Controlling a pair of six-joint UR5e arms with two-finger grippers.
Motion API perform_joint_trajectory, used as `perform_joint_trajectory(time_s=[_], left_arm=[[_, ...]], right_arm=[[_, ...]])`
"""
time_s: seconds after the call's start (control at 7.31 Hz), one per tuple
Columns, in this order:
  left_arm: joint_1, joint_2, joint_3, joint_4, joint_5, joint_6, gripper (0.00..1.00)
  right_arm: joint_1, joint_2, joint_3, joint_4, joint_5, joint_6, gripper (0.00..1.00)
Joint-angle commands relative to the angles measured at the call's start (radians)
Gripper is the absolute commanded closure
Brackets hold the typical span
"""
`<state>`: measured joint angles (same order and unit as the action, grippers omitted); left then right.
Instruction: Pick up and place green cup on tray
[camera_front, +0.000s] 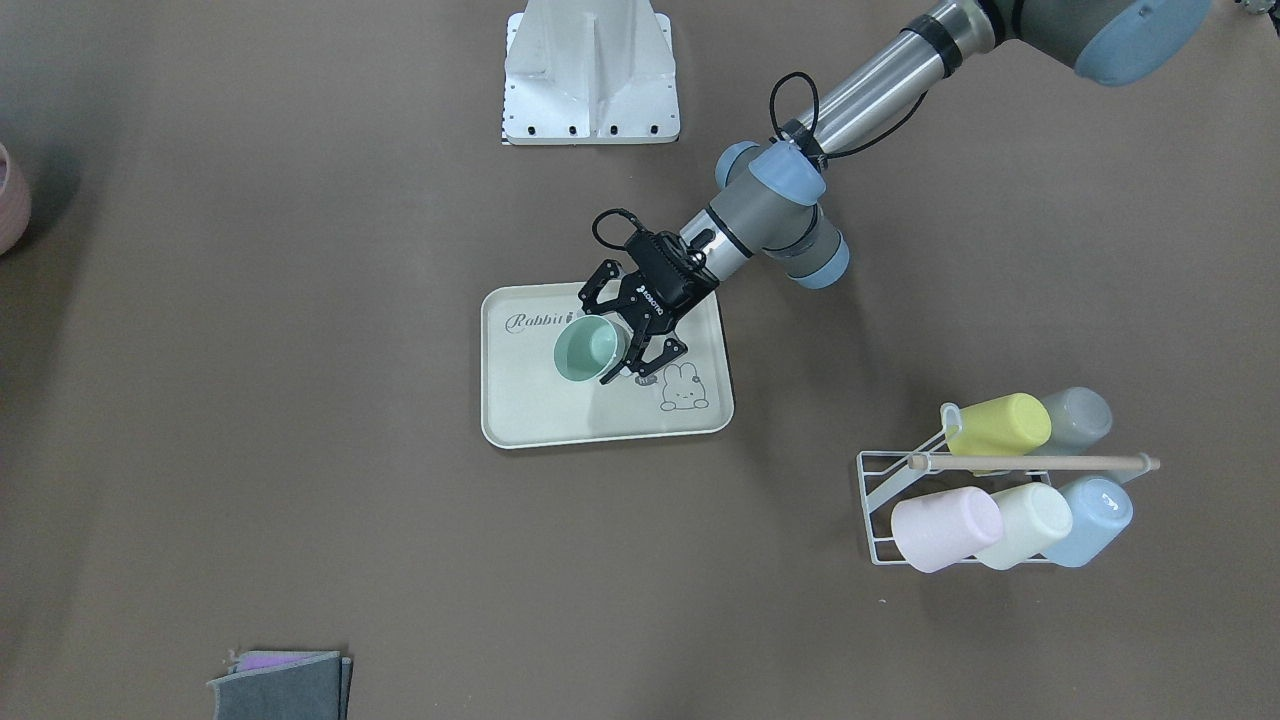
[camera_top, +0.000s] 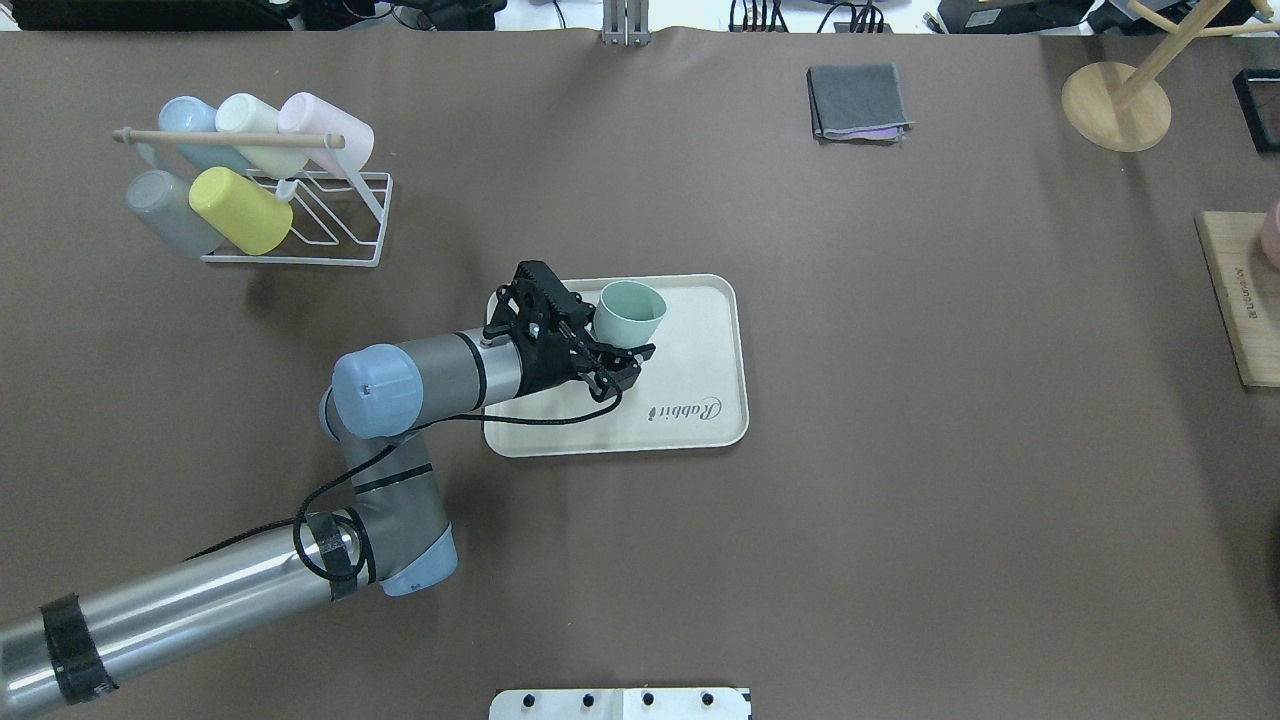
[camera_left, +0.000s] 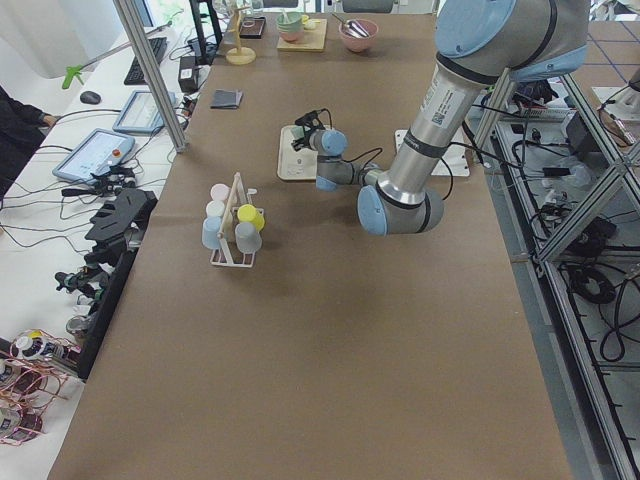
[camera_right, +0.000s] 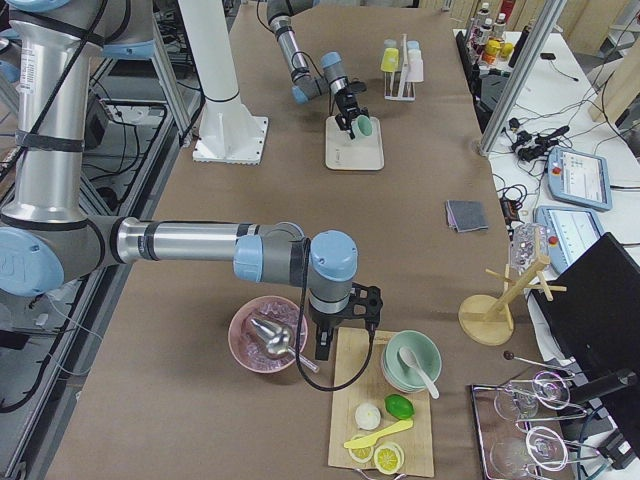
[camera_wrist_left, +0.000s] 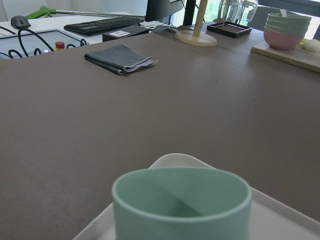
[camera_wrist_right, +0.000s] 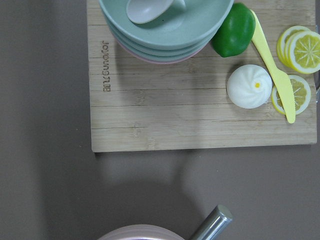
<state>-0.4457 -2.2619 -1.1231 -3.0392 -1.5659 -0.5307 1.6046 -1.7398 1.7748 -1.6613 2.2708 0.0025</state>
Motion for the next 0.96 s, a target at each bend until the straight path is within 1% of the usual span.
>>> perform_joint_trajectory(time_s=[0.0,0.14,0.41,0.55,0.68,0.82], left_arm=[[0.01,-0.002,-0.001,0.0,0.001,0.0,0.83],[0.01,-0.002,-0.003,0.0,0.009,0.003,0.71],[0.01,0.001,-0.007,-0.001,0.03,0.003,0.6],[0.01,-0.001,-0.007,0.0,0.038,0.064,0.42],[0.01,0.001,-0.009,-0.001,0.05,0.105,0.32],[0.01,0.002,-0.009,-0.001,0.052,0.112,0.28]], right_arm=[[0.0,0.0,0.0,0.002,0.001,-0.001,0.0],[0.0,0.0,0.002,0.002,0.001,-0.002,0.0],[0.0,0.0,0.0,0.002,0.0,-0.002,0.0],[0.0,0.0,0.002,0.002,0.0,-0.002,0.0],[0.0,0.0,0.002,0.002,0.0,-0.002,0.0],[0.0,0.0,0.002,0.002,-0.002,-0.001,0.0]])
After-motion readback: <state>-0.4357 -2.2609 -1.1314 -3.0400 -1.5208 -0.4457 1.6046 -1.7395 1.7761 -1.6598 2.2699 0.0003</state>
